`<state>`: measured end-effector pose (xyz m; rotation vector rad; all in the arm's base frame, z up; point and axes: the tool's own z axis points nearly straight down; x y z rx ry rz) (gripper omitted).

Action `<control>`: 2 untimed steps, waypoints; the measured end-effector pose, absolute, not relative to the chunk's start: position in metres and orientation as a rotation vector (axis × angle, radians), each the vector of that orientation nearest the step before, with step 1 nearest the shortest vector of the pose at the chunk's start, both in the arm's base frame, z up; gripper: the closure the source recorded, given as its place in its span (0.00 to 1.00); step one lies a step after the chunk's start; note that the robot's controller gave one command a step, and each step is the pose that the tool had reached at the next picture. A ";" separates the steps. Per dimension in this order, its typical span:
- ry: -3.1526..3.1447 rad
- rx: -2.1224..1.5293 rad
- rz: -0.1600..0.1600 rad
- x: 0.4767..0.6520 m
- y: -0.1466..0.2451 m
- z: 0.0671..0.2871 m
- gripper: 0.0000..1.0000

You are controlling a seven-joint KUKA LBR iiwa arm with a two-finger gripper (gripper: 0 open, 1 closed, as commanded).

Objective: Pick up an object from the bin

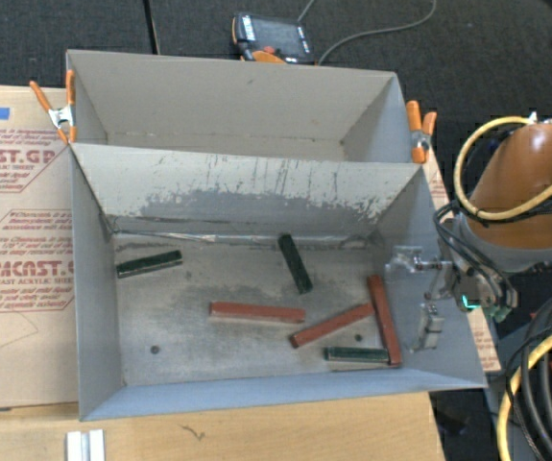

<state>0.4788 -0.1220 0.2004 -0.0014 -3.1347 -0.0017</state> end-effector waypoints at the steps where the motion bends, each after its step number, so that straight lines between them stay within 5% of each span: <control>1: -3.055 0.771 0.002 0.488 -0.065 0.070 0.00; 2: -3.098 0.371 -0.004 0.532 -0.073 0.068 0.00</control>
Offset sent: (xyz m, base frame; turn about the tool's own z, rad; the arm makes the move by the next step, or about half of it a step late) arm 0.0069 0.0557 -0.1302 -0.4934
